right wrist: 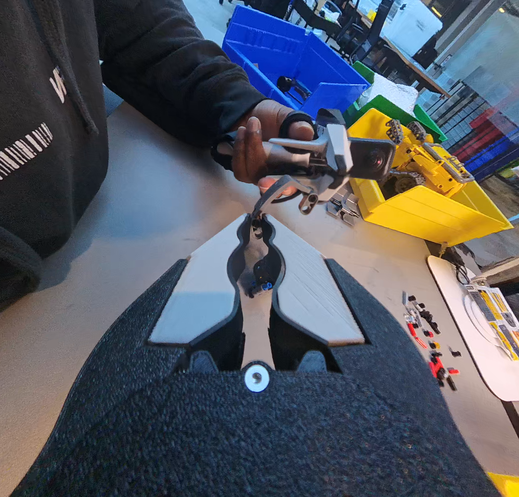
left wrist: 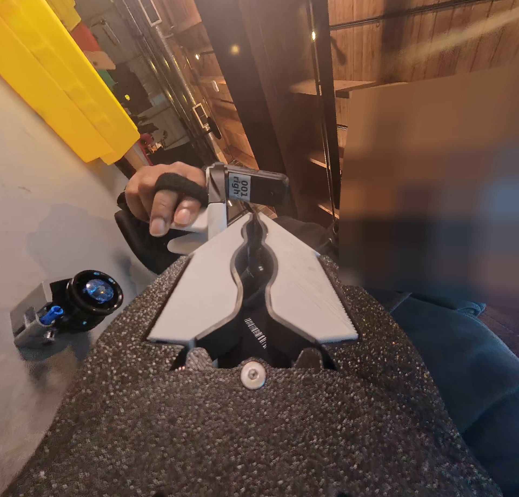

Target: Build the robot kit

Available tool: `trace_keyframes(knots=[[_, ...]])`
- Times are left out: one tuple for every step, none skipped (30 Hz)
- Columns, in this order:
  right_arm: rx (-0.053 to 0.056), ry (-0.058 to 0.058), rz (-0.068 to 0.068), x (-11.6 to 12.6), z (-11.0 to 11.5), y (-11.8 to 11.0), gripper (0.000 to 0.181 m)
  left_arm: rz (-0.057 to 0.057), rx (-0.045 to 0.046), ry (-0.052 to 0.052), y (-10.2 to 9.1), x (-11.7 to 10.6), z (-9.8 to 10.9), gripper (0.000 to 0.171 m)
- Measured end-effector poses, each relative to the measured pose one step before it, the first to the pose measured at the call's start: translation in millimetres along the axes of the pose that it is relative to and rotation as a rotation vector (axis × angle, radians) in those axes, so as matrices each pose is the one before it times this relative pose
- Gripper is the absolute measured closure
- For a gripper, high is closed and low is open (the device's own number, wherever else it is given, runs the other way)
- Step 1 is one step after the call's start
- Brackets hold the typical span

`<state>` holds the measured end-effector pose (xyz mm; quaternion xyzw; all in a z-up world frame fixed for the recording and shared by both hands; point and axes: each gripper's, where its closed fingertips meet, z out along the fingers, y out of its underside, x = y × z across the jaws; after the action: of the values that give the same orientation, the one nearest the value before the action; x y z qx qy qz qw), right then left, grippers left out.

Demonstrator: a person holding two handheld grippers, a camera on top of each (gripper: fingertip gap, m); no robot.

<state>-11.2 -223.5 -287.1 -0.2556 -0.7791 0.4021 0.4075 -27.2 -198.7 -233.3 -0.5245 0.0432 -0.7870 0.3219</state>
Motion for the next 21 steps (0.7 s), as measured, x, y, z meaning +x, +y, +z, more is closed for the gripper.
trace_keyframes(knots=[[0.0107,0.0118,-0.0001,1.83,-0.32,-1.46,0.174,0.0194,-0.01273,-0.0127,1.09,0.21,-0.79,0.171],[0.0184,-0.0008,0.0118,0.86,-1.31,-3.28,0.174,0.0227,-0.01958,-0.0258,2.52,-2.05,-0.46,0.171],[0.0165,-0.0048,0.0139,0.83,-1.52,-3.17,0.174,0.019,-0.00549,-0.0238,0.76,-2.17,-0.61,0.171],[0.007,-0.0026,0.0049,0.61,-1.19,-1.39,0.174,0.0093,0.01077,-0.0156,-1.78,-1.76,-1.33,0.171],[0.0032,0.0034,-0.0046,0.67,-1.01,-0.54,0.174,-0.0003,0.01437,-0.0175,-2.5,-3.04,-1.83,0.17],[0.0006,0.0012,-0.0039,0.09,-0.45,-0.21,0.174,-0.0074,0.01272,-0.0225,-2.31,-4.58,-2.11,0.163],[0.0003,-0.0006,-0.0025,-0.44,0.01,-0.07,0.174,-0.013,0.01144,-0.0134,-1.81,-3.8,-1.75,0.153],[-0.0017,0.0029,-0.0042,-0.04,0.47,0.25,0.174,-0.0187,0.00771,-0.0026,-0.85,-2.38,-1.04,0.147],[-0.0047,0.0035,-0.0067,0.03,0.72,0.77,0.174,-0.0207,-0.00179,0.004,1.09,-1.4,0.21,0.143],[-0.0075,-0.0028,-0.0062,-0.9,0.77,1.17,0.174,-0.0203,-0.01482,0.0153,3.53,0.76,1.71,0.14],[-0.0077,-0.0023,-0.0053,-0.71,0.78,1.51,0.174,-0.0207,-0.02643,0.0278,5.33,3.15,3.15,0.138],[-0.0063,-0.0027,-0.0045,-0.86,0.66,1.37,0.174,-0.0143,-0.02991,0.0292,5.77,3.88,3.85,0.138],[-0.0055,-0.0042,-0.0015,-0.8,0.55,1.2,0.174,-0.001,-0.02316,0.0142,4.46,2.43,3.71,0.14],[-0.0039,-0.0018,0.0006,-0.4,0.42,1.06,0.174,0.0078,-0.01411,0.0,2.68,0.75,2.6,0.144],[0.0031,-0.0024,0.0005,-0.45,0.04,-0.28,0.174,0.0084,-0.0077,-0.0054,1.33,-0.12,0.99,0.148],[0.0057,0.0004,0.0028,0.13,-0.27,-1.11,0.174,0.0051,-0.002,-0.0042,0.21,-0.15,-0.37,0.152],[0.0002,0.0015,0.0027,0.58,-0.01,-0.44,0.174,0.0042,0.00237,-0.0057,-0.45,-0.69,-1.14,0.154],[-0.0044,-0.0002,-0.0006,0.11,0.34,0.65,0.174,0.0076,0.00395,-0.0096,-0.64,-1.19,-1.1,0.156],[-0.0039,-0.0013,0.0002,-0.14,0.31,0.94,0.173,0.0088,-0.00063,-0.0062,0.17,-0.65,-0.46,0.156],[0.0021,-0.0033,0.0042,-0.3,0.12,0.19,0.173,0.0078,-0.00436,-0.002,0.57,0.17,0.13,0.156],[0.0059,-0.0039,0.0058,-0.48,-0.13,-0.61,0.174,0.0077,-0.00326,0.0004,0.32,0.52,0.36,0.156]])
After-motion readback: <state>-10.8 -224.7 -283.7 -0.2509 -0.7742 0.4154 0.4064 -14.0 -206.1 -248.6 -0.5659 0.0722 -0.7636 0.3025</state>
